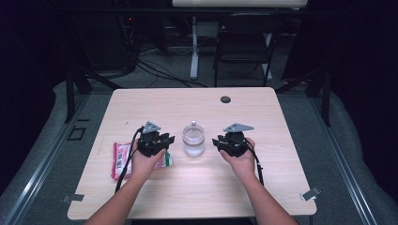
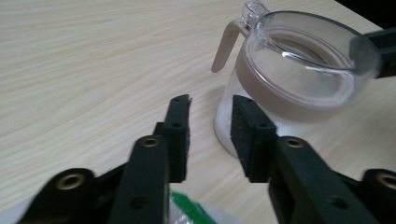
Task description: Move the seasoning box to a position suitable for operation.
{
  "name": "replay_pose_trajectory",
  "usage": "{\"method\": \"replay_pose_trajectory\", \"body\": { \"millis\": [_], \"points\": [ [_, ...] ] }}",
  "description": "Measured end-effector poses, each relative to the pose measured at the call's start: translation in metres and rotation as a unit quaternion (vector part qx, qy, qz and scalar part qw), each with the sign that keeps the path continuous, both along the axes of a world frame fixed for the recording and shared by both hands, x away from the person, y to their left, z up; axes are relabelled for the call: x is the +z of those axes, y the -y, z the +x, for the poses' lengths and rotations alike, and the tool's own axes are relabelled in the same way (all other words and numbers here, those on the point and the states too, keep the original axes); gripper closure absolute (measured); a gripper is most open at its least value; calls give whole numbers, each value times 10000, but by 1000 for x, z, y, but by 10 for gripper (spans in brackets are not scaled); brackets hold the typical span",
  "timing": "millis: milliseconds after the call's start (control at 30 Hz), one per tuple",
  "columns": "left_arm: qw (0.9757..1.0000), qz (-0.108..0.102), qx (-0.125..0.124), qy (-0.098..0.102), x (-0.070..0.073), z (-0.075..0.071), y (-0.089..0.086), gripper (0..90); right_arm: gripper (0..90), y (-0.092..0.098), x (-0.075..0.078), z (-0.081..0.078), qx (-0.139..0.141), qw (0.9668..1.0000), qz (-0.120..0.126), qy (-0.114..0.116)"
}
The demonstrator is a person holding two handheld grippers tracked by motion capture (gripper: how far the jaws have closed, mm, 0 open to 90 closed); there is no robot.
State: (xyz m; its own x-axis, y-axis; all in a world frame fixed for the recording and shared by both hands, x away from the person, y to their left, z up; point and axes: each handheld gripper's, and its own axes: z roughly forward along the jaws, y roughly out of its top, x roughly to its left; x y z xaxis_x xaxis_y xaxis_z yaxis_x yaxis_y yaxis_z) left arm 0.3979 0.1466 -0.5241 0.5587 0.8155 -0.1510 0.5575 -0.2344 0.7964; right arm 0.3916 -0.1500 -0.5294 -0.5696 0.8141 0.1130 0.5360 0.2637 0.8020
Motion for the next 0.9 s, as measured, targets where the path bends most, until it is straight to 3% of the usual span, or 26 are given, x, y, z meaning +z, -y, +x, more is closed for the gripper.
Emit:
{"method": "replay_pose_trajectory", "body": {
  "millis": [133, 200, 267, 600, 900],
  "points": [
    [9999, 7, 95, -52, -4, 8, 9, 861, 810, -14, -5, 12, 117, 9998, -143, 75],
    [9999, 50, 79, -54, -4, 9, 12, 875, 821, -16, -6, 14, 139, 9998, -123, 119],
    [9997, 202, 63, 89, -4, 9, 20, 898, 844, -18, -9, 18, 121, 9997, -9, 200],
    [9995, 278, 44, 145, -7, 6, 35, 900, 857, -21, -6, 32, 230, 9990, 211, 309],
    [9992, 371, -96, 124, -5, 6, 34, 900, 885, -24, -5, 31, 370, 9988, 121, 281]
  ]
}}
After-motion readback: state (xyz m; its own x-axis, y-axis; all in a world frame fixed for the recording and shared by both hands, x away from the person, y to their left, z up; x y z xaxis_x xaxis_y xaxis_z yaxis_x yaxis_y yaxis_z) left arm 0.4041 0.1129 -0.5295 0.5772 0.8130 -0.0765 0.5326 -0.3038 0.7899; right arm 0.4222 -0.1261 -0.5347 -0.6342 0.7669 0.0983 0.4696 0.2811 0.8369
